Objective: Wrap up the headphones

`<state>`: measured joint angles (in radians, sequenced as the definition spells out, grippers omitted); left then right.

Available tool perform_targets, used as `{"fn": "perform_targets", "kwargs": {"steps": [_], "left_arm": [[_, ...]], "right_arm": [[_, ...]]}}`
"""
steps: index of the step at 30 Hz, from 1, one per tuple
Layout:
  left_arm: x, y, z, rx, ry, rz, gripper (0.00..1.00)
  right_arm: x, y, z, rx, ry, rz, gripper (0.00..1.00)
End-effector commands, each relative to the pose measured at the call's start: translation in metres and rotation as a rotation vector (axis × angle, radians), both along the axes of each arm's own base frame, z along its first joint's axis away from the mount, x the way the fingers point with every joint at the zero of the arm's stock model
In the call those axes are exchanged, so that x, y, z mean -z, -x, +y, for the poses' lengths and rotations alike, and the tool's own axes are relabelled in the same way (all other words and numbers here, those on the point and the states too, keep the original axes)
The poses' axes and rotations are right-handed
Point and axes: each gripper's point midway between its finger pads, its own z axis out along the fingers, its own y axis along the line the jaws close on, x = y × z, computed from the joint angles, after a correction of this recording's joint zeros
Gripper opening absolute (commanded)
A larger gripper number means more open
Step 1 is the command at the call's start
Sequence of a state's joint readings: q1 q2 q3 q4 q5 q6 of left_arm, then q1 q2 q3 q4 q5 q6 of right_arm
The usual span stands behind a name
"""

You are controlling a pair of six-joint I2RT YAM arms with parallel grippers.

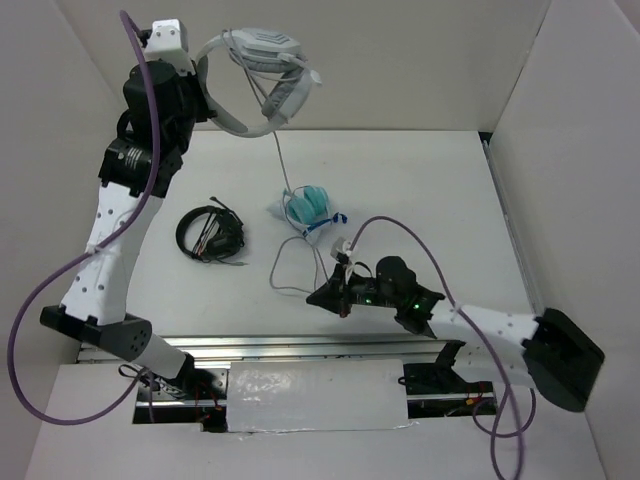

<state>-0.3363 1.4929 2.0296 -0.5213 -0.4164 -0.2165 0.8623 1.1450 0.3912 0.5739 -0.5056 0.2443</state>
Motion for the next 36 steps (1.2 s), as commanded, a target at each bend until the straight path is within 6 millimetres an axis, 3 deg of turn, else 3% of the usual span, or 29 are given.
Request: {"fn": "perform_targets", "kwargs": {"steps": [1, 2, 3, 5, 6, 7, 8, 9, 10, 11, 12, 13, 15, 16, 17, 18, 20, 21, 22, 25, 29, 30, 32, 33, 35, 36], "left_arm": [[-0.004, -0.033, 0.017, -0.013, 0.176, -0.058, 0.0], [0.008, -0.04, 0.022, -0.029, 0.178, -0.036, 0.0], [0.015, -0.045, 0.028, -0.041, 0.181, -0.023, 0.0], [0.037, -0.055, 0.036, -0.063, 0.176, 0.012, 0.0], [0.045, -0.057, 0.041, -0.09, 0.169, 0.023, 0.0], [0.05, -0.057, 0.039, -0.107, 0.158, 0.028, 0.0], [0.067, -0.057, 0.038, -0.125, 0.133, 0.06, 0.0], [0.074, -0.057, 0.03, -0.135, 0.105, 0.066, 0.0], [0.08, -0.055, 0.027, -0.141, 0.075, 0.078, 0.0], [0.099, -0.055, 0.021, -0.141, 0.049, 0.12, 0.0], [0.109, -0.052, 0.011, -0.124, 0.018, 0.148, 0.0], [0.133, -0.049, 0.006, -0.122, -0.013, 0.199, 0.0], [0.156, -0.041, -0.009, -0.111, -0.08, 0.243, 0.0], [0.182, -0.035, -0.013, -0.113, -0.126, 0.294, 0.0], [0.194, -0.03, -0.016, -0.123, -0.152, 0.318, 0.0], [0.205, -0.02, -0.029, -0.097, -0.197, 0.346, 0.0], [0.238, -0.004, -0.036, -0.089, -0.27, 0.41, 0.0], [0.242, 0.006, -0.047, -0.055, -0.295, 0.41, 0.0], [0.262, 0.015, -0.049, -0.036, -0.319, 0.438, 0.0], [0.278, 0.035, -0.07, 0.082, -0.333, 0.443, 0.0], [0.295, 0.06, -0.093, 0.197, -0.359, 0.464, 0.0], [0.292, 0.066, -0.097, 0.222, -0.359, 0.454, 0.0], [0.3, 0.079, -0.109, 0.295, -0.373, 0.453, 0.0], [0.293, 0.089, -0.119, 0.342, -0.382, 0.427, 0.0], [0.299, 0.107, -0.133, 0.412, -0.416, 0.421, 0.0], [0.299, 0.115, -0.136, 0.442, -0.419, 0.414, 0.0]], "right_arm": [[-0.025, -0.015, -0.024, 0.207, 0.026, -0.097, 0.0], [-0.015, -0.012, -0.034, 0.231, 0.098, -0.091, 0.0], [-0.042, -0.025, -0.047, 0.35, 0.067, -0.143, 0.0], [-0.051, -0.024, -0.061, 0.427, 0.107, -0.173, 0.0], [-0.075, -0.037, -0.078, 0.549, 0.083, -0.22, 0.0], [-0.086, -0.039, -0.084, 0.588, 0.076, -0.24, 0.0], [-0.091, -0.041, -0.09, 0.615, 0.1, -0.261, 0.0], [-0.113, -0.05, -0.101, 0.69, 0.099, -0.309, 0.0], [-0.12, -0.052, -0.102, 0.707, 0.114, -0.331, 0.0], [-0.124, -0.057, -0.103, 0.713, 0.171, -0.4, 0.0], [-0.143, -0.062, -0.105, 0.747, 0.164, -0.435, 0.0], [-0.154, -0.07, -0.113, 0.806, 0.207, -0.51, 0.0], [-0.172, -0.083, -0.114, 0.867, 0.249, -0.586, 0.0], [-0.184, -0.089, -0.118, 0.914, 0.249, -0.62, 0.0], [-0.187, -0.098, -0.12, 0.922, 0.326, -0.696, 0.0], [-0.204, -0.102, -0.123, 0.945, 0.318, -0.726, 0.0], [-0.229, -0.112, -0.128, 0.965, 0.339, -0.799, 0.0], [-0.235, -0.115, -0.13, 0.967, 0.346, -0.821, 0.0], [-0.243, -0.119, -0.133, 0.971, 0.362, -0.854, 0.0], [-0.265, -0.135, -0.142, 0.949, 0.375, -0.915, 0.0], [-0.275, -0.147, -0.14, 0.884, 0.385, -0.969, 0.0], [-0.275, -0.154, -0.147, 0.888, 0.402, -0.972, 0.0], [-0.276, -0.163, -0.145, 0.854, 0.4, -0.974, 0.0], [-0.273, -0.169, -0.144, 0.798, 0.397, -0.983, 0.0], [-0.271, -0.178, -0.138, 0.748, 0.39, -0.984, 0.01], [-0.265, -0.177, -0.124, 0.645, 0.373, -0.991, 0.02]]}}
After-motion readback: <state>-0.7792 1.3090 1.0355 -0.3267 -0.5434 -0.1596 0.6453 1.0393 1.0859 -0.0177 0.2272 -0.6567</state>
